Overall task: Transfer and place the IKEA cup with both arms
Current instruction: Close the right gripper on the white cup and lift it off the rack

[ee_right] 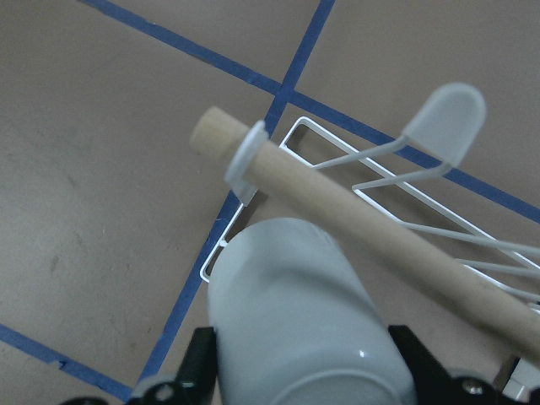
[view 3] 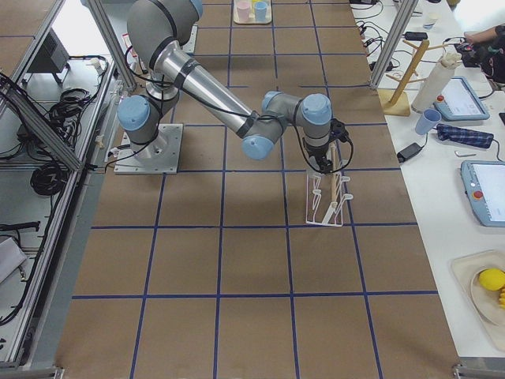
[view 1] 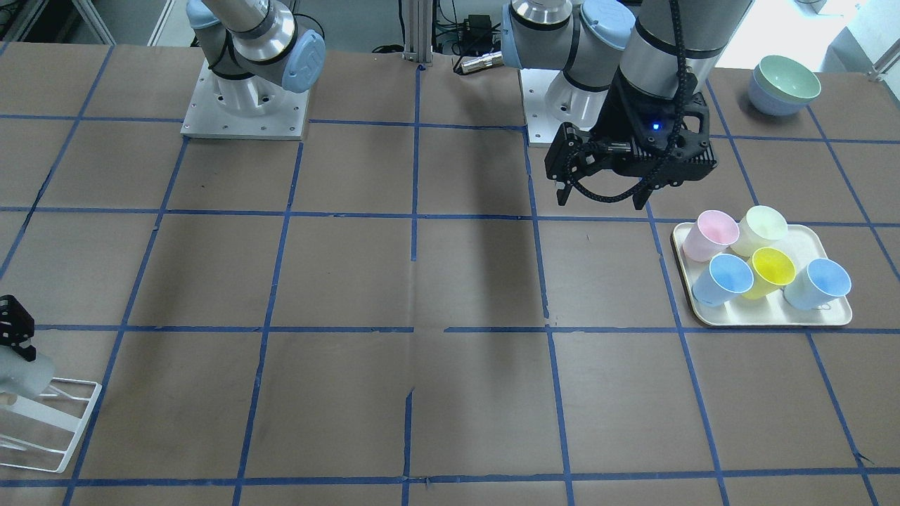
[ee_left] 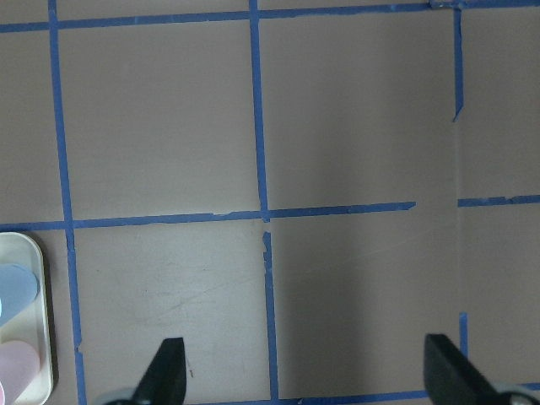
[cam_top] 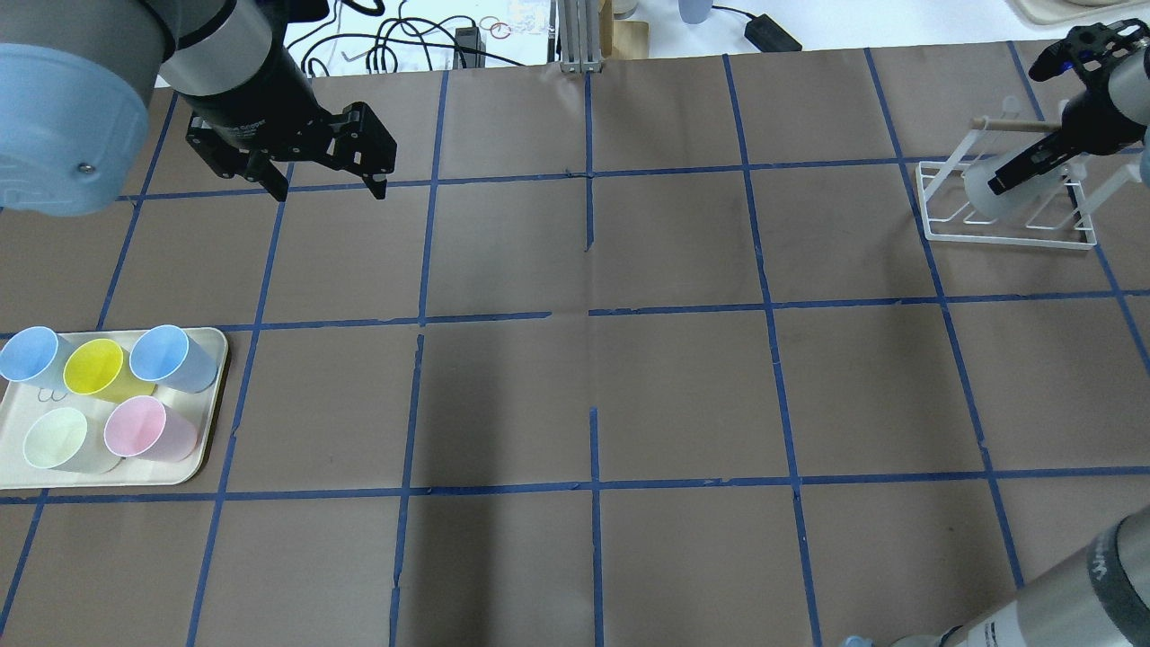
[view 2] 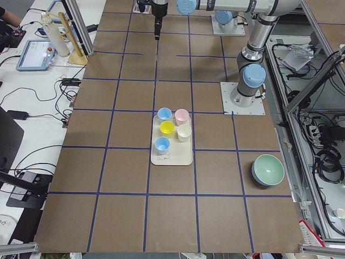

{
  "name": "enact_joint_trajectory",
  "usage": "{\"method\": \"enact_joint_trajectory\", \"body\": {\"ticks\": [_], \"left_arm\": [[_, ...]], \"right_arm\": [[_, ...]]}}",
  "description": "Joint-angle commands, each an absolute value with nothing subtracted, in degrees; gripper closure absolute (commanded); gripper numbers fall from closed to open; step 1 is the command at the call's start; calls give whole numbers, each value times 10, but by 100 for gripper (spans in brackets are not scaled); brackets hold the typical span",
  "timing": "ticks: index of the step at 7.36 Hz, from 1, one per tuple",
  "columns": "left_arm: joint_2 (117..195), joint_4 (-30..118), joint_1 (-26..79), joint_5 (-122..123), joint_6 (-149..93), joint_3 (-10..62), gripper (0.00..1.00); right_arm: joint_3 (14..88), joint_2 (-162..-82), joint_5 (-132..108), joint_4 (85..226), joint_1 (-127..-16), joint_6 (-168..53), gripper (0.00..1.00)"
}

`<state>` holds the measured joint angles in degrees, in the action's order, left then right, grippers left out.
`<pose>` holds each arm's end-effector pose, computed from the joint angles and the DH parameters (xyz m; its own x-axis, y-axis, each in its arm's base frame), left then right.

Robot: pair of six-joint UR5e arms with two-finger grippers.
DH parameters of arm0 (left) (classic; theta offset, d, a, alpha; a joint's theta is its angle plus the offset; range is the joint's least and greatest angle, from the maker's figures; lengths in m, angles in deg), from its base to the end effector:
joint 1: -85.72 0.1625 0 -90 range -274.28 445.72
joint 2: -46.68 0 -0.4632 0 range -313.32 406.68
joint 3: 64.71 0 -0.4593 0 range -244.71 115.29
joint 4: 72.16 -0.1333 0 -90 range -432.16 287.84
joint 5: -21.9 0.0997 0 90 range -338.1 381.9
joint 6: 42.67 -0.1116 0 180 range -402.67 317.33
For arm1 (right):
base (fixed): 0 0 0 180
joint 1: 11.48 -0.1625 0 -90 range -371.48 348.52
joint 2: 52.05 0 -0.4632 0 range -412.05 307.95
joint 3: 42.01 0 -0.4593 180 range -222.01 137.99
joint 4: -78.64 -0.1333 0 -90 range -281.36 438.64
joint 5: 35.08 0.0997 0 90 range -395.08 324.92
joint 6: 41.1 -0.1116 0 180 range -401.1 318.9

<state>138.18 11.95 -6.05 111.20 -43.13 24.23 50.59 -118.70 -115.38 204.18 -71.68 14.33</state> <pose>-0.1526 -0.5768 0.5204 -0.9991 0.0400 0.0114 0.0388 0.9947 -0.0951 -0.2225 -0.6945 0.2949 -0.8968 -0.4404 0.0429 -0.4378 0.8688 -0.2313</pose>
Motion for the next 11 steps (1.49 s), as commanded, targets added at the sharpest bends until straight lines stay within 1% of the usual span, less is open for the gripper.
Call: {"method": "enact_joint_trajectory", "body": {"ticks": [1,5,8,11], "left_arm": [[1382,119,-60,1112,-432,242,0],[1382,119,-59,1112,-433,242,0],[1380,119,-58,1111,-433,242,0],[1378,120,-57,1108,-433,242,0]], "right_arm": [[502,-1189,-1155,2040,-718,144,55],[500,-1222,-1162,2005,-718,144,55],[490,-1228,-1177,1990,-717,150,55],[489,-1273,-1201,1934,-717,151,55]]}}
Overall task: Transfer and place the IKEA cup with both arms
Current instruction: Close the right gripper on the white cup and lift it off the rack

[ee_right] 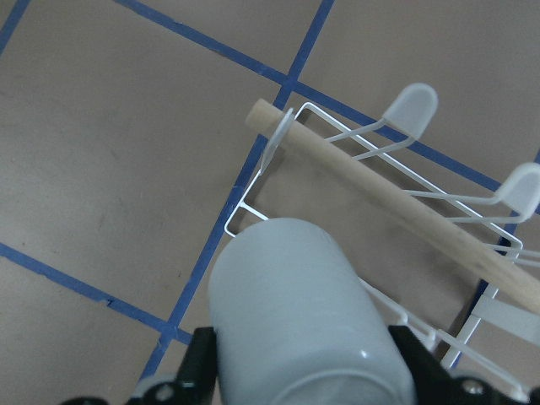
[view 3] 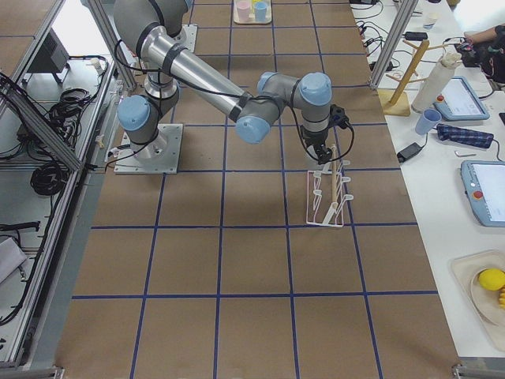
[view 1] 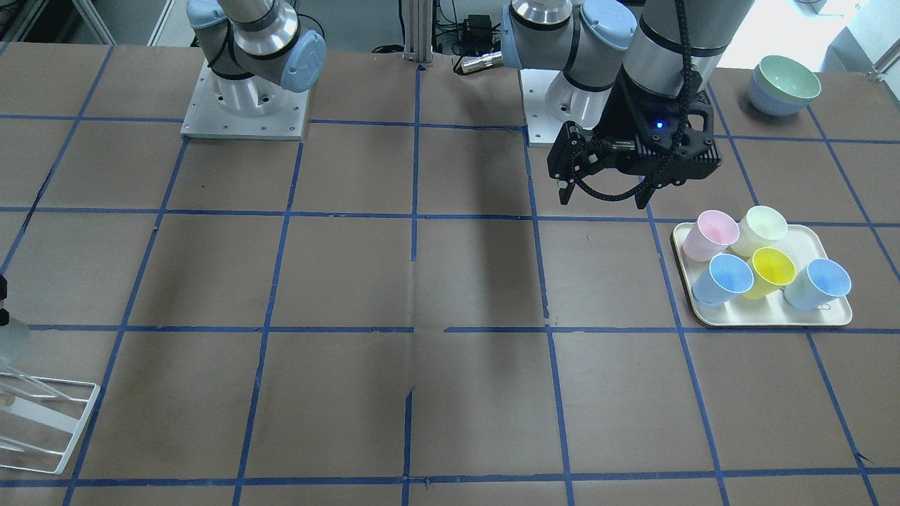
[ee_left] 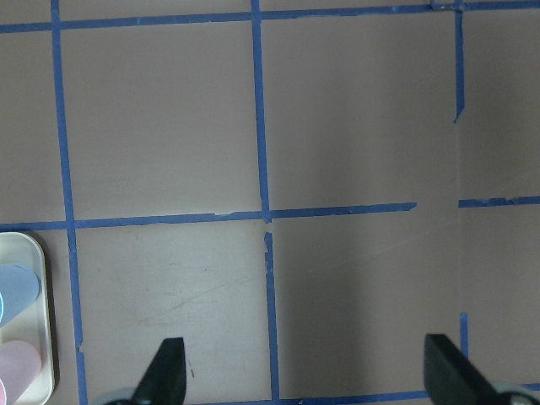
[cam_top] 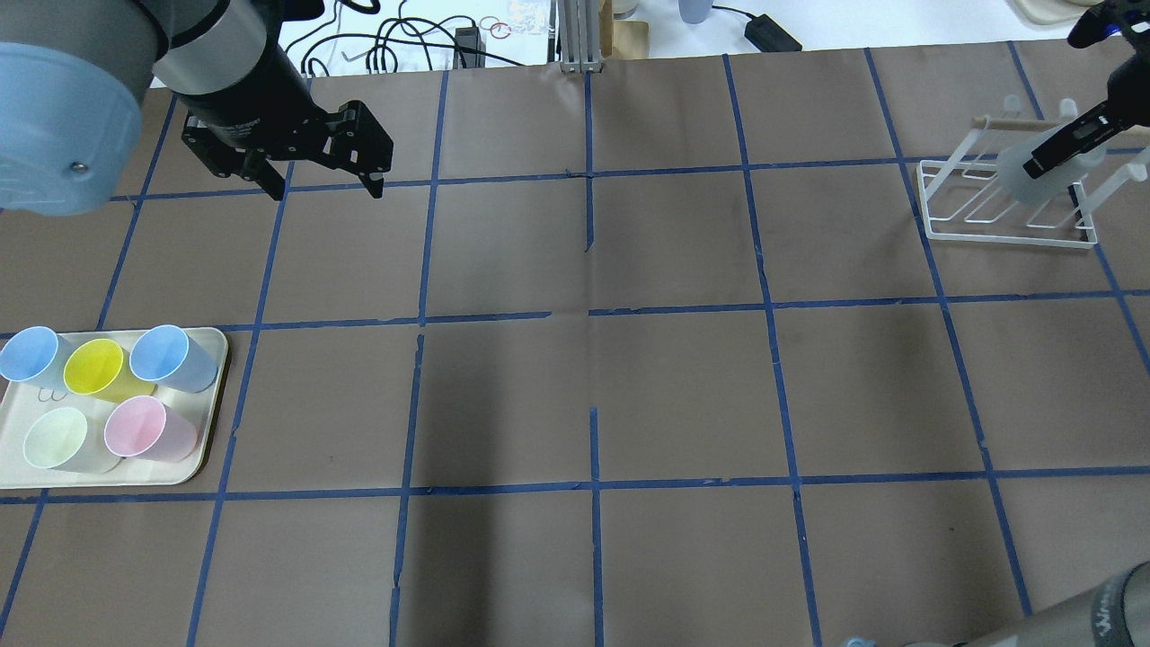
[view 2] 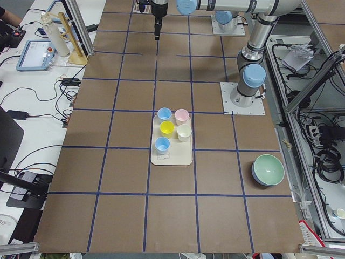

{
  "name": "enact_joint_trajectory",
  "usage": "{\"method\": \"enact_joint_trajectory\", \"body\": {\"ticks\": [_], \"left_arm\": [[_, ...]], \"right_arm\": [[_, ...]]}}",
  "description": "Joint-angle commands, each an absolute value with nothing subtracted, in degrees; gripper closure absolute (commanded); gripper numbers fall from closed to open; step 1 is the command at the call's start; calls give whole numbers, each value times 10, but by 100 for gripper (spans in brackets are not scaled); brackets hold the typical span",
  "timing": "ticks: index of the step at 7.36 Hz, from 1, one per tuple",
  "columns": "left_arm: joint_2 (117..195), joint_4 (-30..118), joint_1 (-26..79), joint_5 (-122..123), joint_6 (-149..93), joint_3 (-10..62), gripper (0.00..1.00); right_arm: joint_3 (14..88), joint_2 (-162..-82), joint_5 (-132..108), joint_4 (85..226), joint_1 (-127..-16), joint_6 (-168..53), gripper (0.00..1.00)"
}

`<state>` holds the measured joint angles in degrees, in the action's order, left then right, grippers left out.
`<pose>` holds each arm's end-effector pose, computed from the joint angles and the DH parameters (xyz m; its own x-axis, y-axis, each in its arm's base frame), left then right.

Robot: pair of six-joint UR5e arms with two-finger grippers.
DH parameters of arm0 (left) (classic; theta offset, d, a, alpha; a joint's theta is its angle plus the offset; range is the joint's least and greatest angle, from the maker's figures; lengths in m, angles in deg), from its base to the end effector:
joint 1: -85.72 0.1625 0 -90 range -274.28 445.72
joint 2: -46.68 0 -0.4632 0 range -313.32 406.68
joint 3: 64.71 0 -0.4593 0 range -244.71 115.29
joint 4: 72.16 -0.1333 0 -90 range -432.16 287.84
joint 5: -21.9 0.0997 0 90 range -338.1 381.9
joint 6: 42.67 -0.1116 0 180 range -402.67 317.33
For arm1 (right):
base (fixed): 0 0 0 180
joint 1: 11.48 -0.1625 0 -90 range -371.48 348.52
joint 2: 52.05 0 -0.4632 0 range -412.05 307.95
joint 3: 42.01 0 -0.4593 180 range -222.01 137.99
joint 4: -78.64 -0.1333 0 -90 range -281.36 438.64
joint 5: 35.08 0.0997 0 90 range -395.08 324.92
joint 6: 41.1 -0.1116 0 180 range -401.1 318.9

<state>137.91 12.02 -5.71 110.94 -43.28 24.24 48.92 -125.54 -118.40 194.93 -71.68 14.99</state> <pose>-0.1496 -0.5759 0.5229 -0.9992 0.0372 0.0156 0.0355 0.9945 -0.0984 -0.2137 -0.6675 0.3748 -0.8933 -0.4449 0.0636 -0.4487 0.8751 -0.1812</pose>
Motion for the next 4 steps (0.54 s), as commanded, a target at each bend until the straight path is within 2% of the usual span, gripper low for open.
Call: {"method": "enact_joint_trajectory", "body": {"ticks": [1,3,4], "left_arm": [[1378,121,-57,1108,-433,242,0],[1378,124,-46,1063,-433,242,0],[1378,128,-32,1042,-433,242,0]], "right_arm": [[489,-1286,-1211,1932,-717,152,55],[489,-1326,-1209,1895,-722,152,55],[490,-1342,-1192,1861,-737,150,60]]}}
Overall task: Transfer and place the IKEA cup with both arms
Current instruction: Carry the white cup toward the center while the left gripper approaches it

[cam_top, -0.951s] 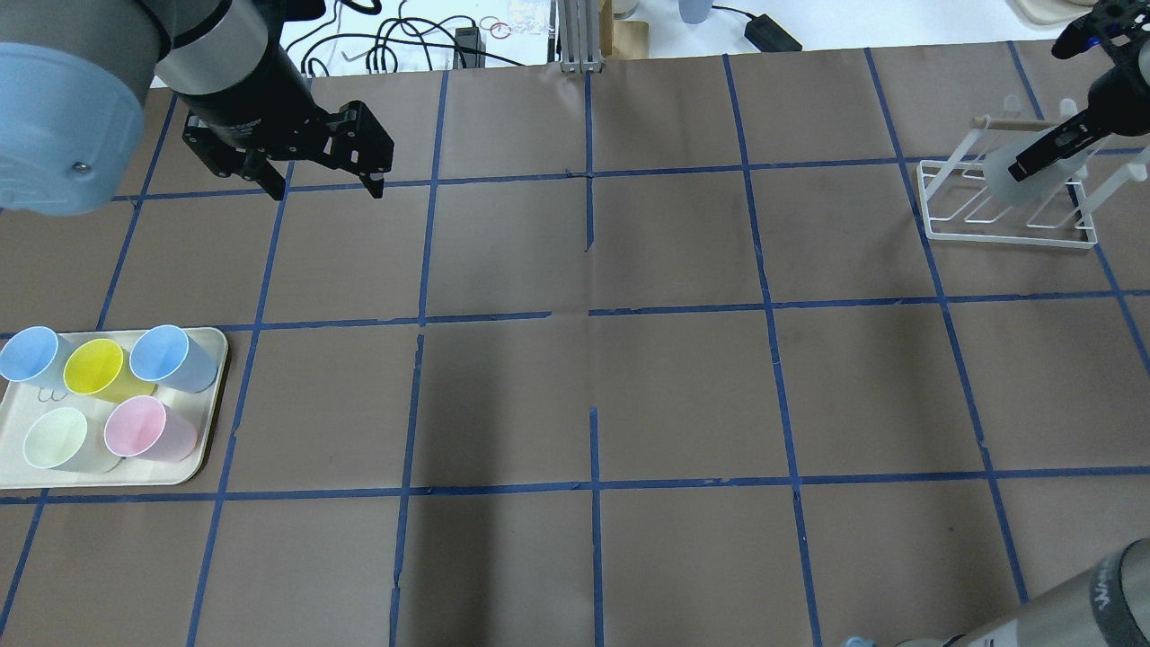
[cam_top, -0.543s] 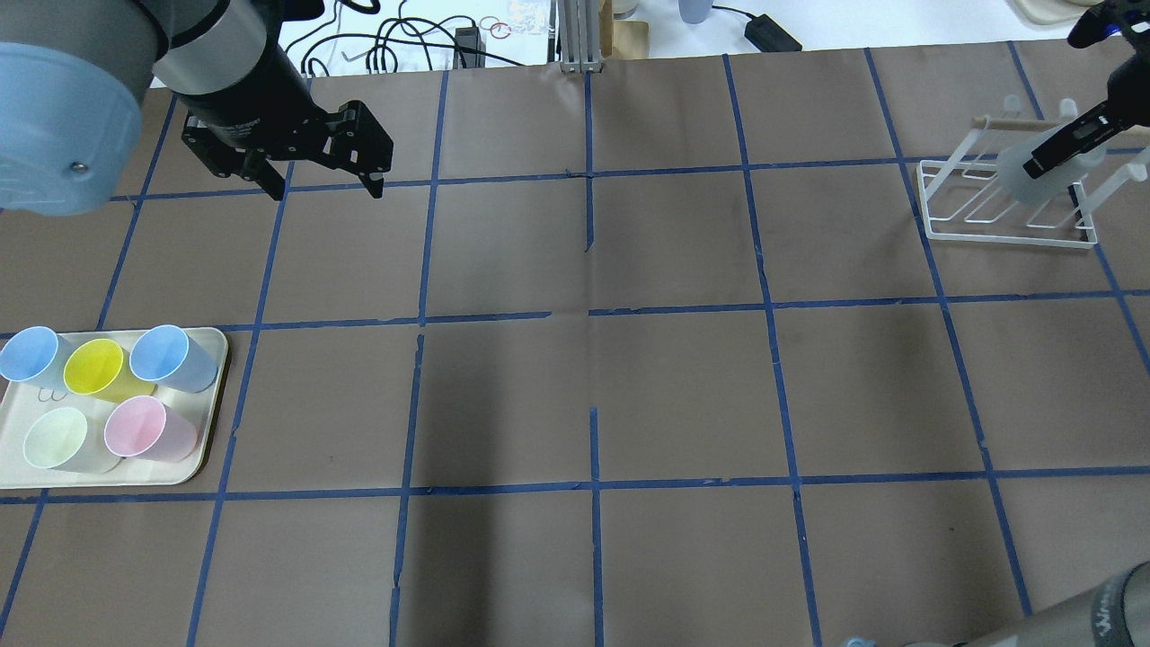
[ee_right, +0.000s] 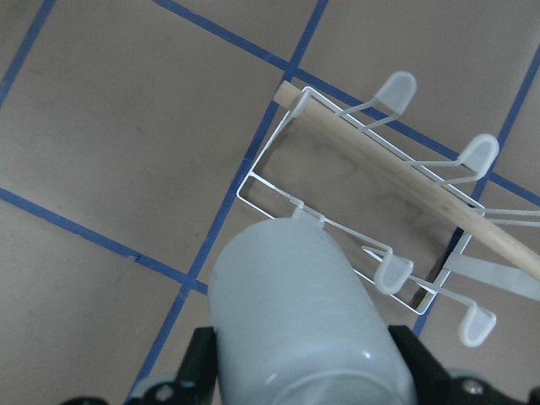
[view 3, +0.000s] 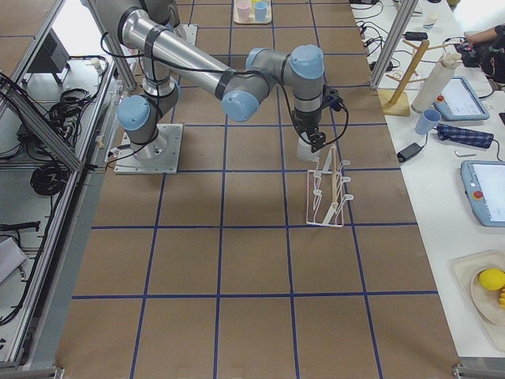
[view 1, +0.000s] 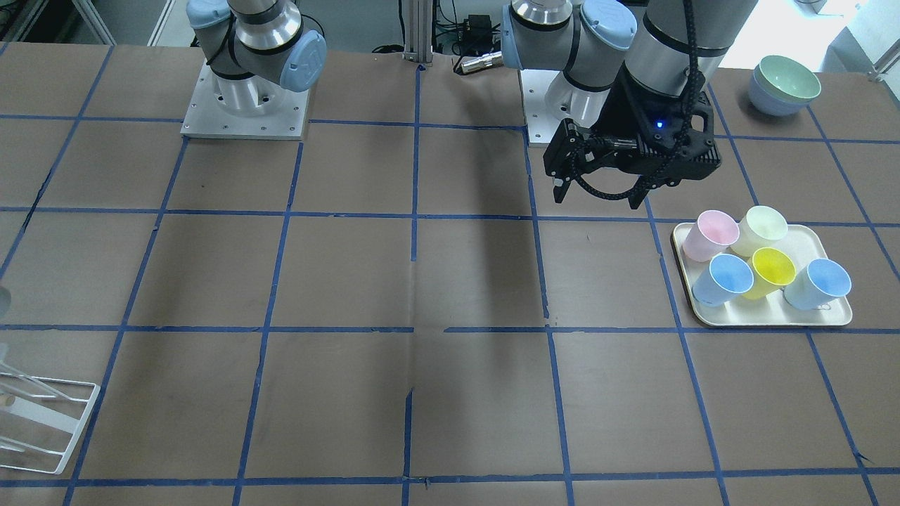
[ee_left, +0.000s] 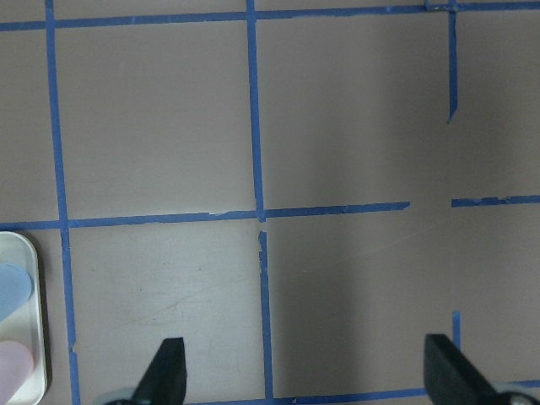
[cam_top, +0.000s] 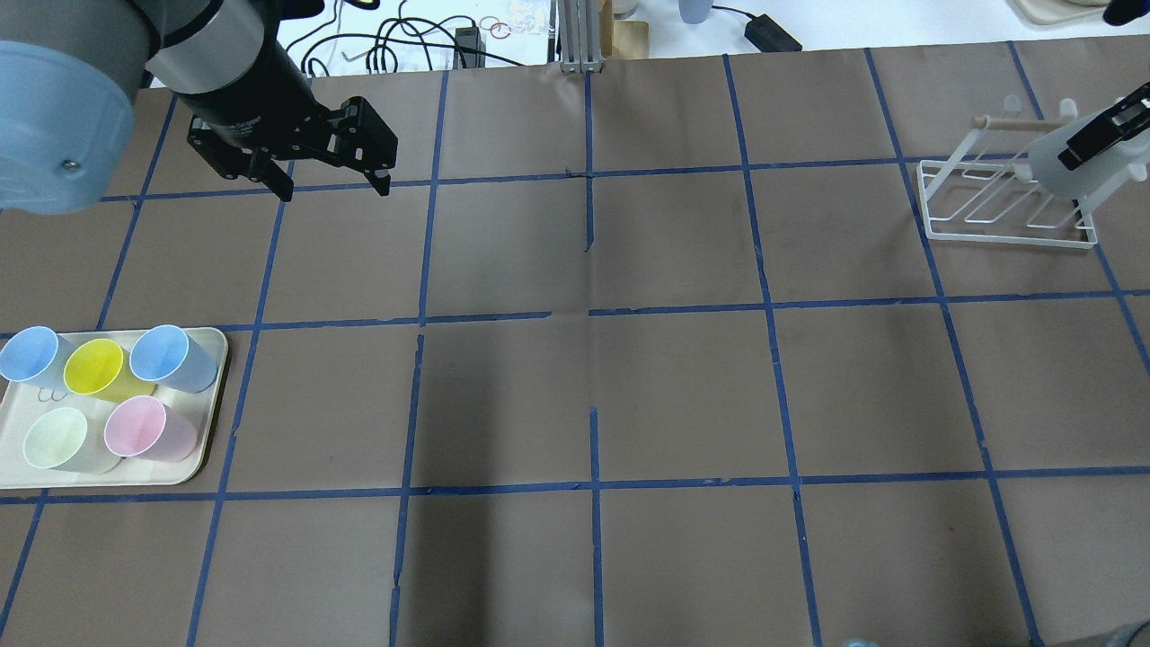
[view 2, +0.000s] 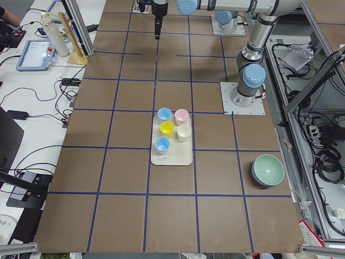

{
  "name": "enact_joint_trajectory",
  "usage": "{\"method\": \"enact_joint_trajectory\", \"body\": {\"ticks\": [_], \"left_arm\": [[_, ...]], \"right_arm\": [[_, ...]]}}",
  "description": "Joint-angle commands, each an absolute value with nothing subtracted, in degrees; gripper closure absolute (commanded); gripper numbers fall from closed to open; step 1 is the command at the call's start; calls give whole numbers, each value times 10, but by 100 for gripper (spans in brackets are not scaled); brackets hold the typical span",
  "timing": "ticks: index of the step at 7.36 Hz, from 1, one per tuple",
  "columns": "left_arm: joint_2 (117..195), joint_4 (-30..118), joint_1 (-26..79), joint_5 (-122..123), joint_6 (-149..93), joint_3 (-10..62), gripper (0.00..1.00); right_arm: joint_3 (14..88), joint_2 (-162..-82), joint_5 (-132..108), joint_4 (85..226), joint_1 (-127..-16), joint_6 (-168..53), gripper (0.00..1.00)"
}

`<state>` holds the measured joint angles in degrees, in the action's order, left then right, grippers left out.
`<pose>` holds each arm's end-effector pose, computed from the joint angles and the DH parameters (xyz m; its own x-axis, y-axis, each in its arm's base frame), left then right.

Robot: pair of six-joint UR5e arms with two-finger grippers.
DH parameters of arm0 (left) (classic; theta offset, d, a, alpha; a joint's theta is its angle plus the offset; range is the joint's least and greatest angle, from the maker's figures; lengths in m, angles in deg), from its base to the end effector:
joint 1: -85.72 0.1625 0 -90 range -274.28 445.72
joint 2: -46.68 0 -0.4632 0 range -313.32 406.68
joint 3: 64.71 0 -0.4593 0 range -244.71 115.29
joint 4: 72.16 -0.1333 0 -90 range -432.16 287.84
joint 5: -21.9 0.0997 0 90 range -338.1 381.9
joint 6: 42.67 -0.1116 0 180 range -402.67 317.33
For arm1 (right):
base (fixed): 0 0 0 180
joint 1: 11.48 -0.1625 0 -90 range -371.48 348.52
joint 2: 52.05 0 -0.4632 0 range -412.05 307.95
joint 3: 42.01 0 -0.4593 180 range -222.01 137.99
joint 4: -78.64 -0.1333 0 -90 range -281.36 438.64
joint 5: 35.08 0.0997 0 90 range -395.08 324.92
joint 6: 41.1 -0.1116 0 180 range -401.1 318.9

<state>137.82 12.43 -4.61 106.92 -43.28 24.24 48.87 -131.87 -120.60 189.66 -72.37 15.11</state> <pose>-0.1463 -0.5773 0.5234 -0.9960 0.0244 0.0854 0.0163 0.9955 -0.0936 -0.1922 -0.6371 0.4380 -0.8863 -0.4520 0.1010 -0.4629 0.8718 -0.1601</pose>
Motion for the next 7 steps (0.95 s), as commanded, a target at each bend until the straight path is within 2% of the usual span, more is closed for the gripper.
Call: {"method": "enact_joint_trajectory", "body": {"ticks": [1,4,7], "left_arm": [[1378,136,-18,1008,-440,244,0],[1369,175,55,893,-556,283,0],[1355,188,98,721,-591,363,0]], "right_arm": [[490,-1345,-1147,1840,-767,143,60],[494,-1343,-1015,1807,-880,52,65],[498,-1339,-797,1796,-967,-145,69]]}}
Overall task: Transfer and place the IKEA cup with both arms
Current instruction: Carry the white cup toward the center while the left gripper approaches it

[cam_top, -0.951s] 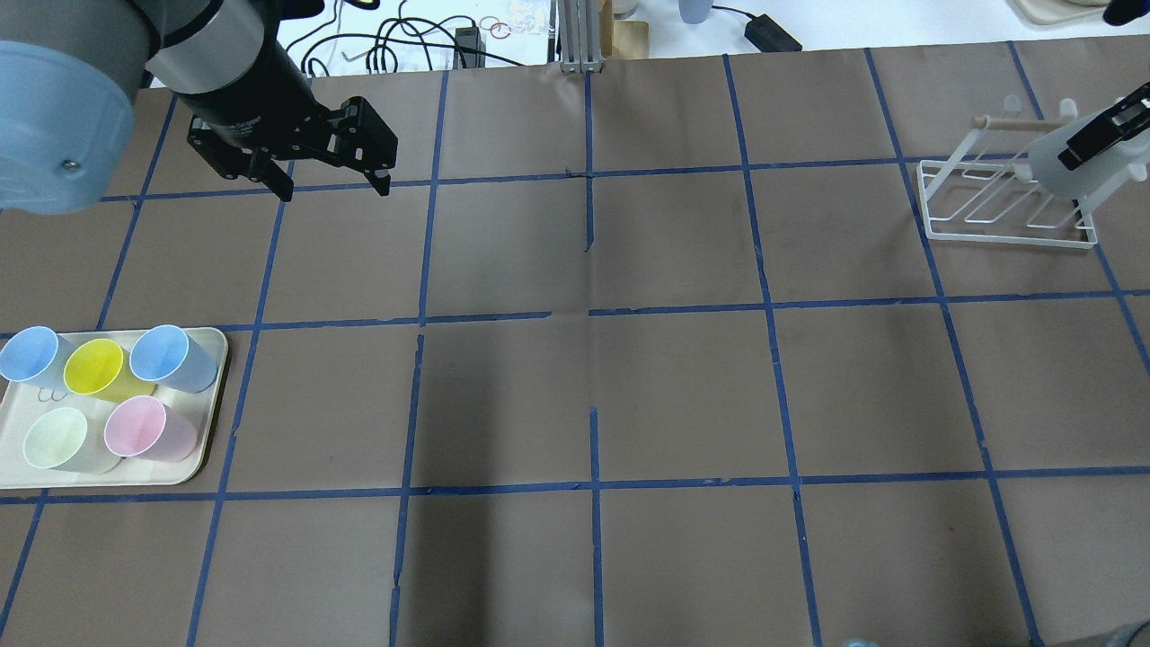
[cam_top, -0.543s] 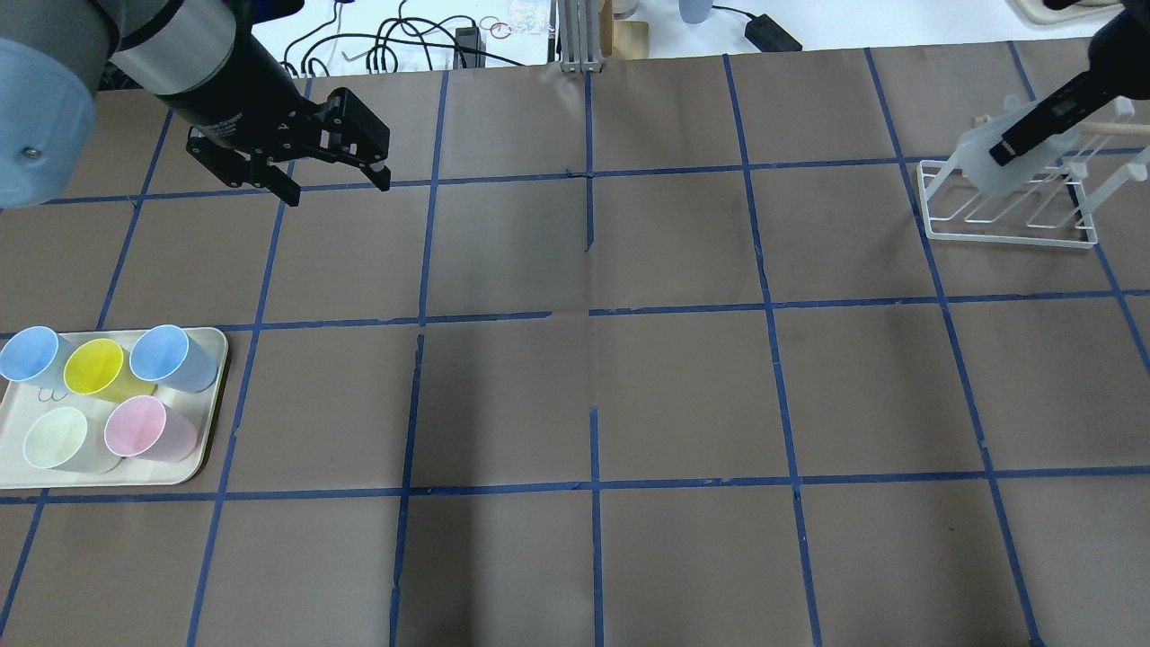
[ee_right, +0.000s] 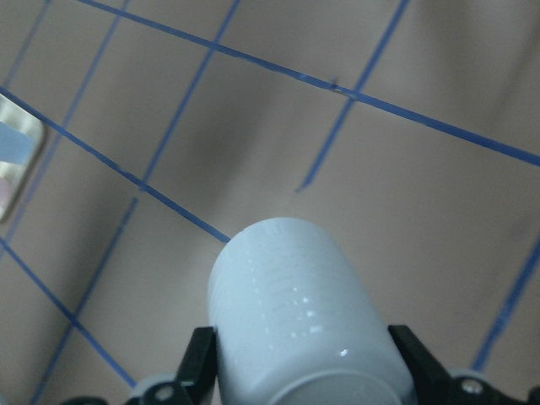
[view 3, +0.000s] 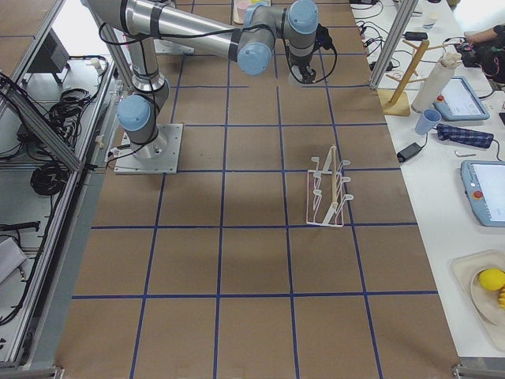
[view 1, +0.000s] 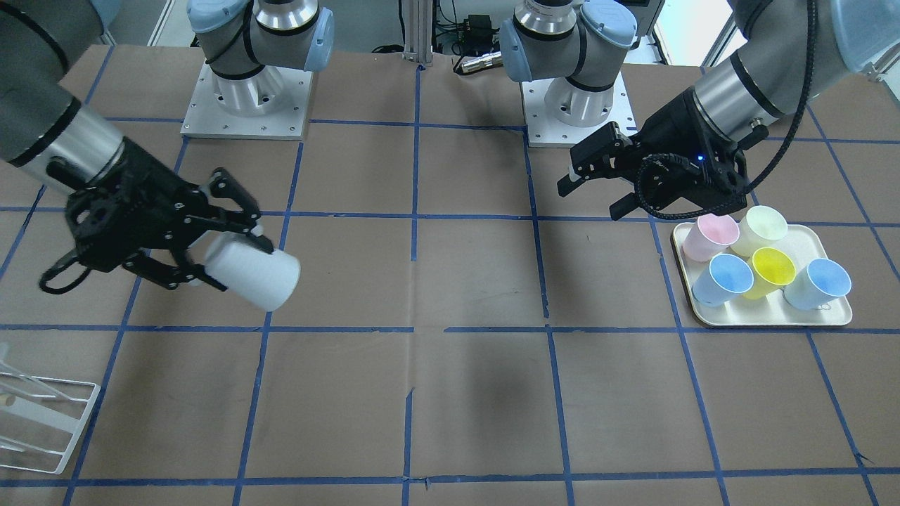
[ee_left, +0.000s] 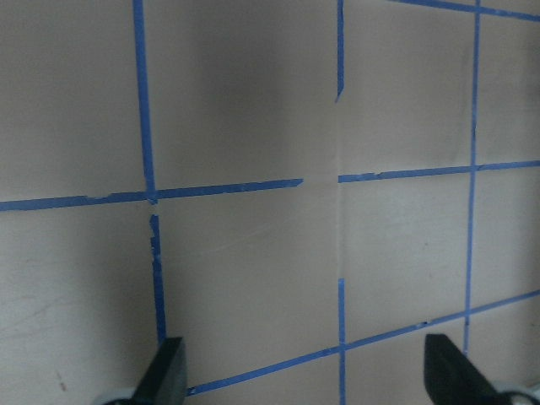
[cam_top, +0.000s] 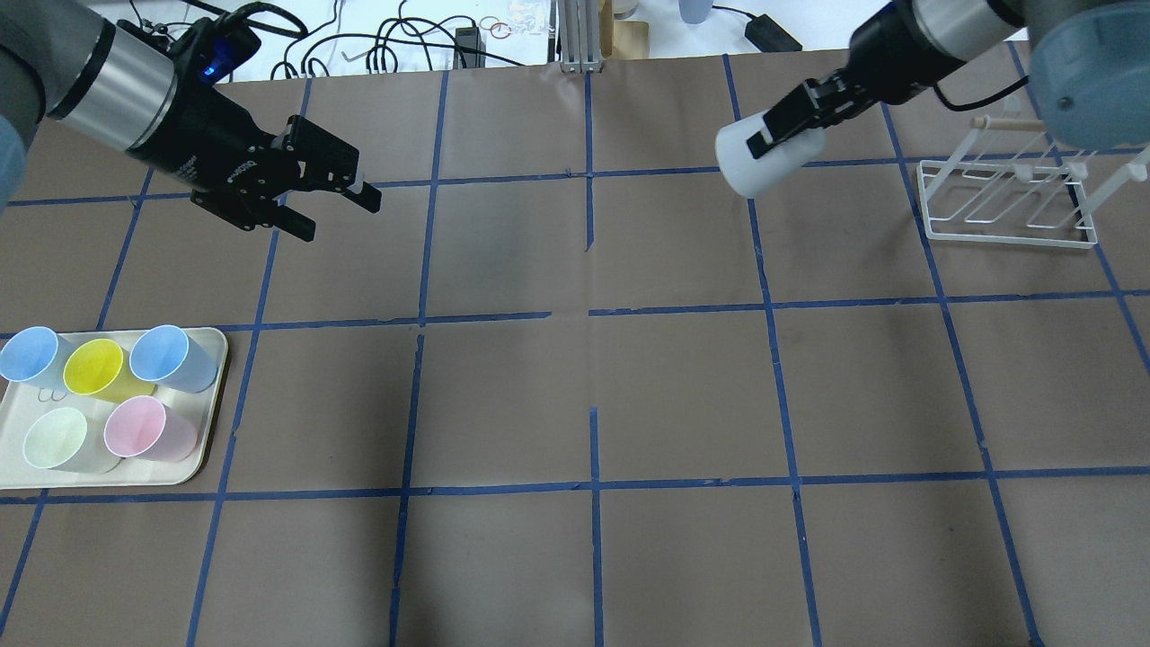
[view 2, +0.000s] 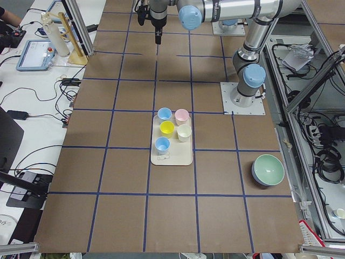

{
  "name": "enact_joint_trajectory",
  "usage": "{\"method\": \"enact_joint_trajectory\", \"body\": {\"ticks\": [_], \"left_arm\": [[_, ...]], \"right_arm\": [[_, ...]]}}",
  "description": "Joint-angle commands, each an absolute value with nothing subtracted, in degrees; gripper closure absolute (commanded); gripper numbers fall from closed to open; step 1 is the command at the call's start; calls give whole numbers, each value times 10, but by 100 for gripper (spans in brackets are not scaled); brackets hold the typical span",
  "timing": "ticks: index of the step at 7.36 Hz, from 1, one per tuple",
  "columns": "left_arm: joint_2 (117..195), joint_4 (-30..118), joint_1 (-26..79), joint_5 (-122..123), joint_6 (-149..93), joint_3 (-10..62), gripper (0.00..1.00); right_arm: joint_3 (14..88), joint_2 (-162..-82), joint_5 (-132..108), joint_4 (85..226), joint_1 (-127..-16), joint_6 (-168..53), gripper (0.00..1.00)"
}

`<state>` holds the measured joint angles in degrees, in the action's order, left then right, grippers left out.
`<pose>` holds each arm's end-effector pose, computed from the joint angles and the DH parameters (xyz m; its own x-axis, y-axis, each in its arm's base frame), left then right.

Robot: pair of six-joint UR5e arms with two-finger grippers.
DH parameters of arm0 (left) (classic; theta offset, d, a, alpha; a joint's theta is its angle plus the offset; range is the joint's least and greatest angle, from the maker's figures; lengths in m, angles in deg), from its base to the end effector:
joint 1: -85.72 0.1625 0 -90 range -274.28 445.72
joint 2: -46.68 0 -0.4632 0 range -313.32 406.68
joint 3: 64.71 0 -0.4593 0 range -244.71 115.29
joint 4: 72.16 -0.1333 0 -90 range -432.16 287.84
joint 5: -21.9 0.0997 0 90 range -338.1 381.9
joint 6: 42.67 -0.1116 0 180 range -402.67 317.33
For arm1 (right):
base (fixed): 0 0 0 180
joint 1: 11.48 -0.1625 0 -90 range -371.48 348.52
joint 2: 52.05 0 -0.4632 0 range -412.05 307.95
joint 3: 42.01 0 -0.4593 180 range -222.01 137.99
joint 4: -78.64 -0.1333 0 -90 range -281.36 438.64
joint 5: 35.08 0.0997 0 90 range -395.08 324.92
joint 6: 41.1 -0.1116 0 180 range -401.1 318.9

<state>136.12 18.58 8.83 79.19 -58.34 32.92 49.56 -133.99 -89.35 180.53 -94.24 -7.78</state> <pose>-0.0667 -0.5672 0.4626 -0.8337 0.0080 0.5522 0.0005 0.9999 -0.0138 0.1186 -0.6410 0.4577 -0.7445 -0.4781 -0.4659 -0.3387 0.8720 -0.3535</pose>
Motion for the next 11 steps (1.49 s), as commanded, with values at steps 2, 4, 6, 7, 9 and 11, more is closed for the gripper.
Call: {"method": "enact_joint_trajectory", "body": {"ticks": [2,4,6,7,9,11], "left_arm": [[1355,182,98,609,-590,394,0],[1354,181,98,496,-588,393,0],[1351,180,93,415,-584,392,0],[1357,179,92,399,-583,385,0],[1362,156,73,366,-579,382,0],[1353,156,50,359,-579,386,0]], "right_arm": [[510,-1341,-621,1759,-967,-202,75],[580,-1341,-466,1722,-967,-217,80],[617,-1340,-404,1717,-980,-224,81],[617,-1341,-398,1718,-989,-242,82],[615,-1338,-397,1719,-1009,-254,82],[613,-1337,-376,1719,-1030,-262,82]]}}
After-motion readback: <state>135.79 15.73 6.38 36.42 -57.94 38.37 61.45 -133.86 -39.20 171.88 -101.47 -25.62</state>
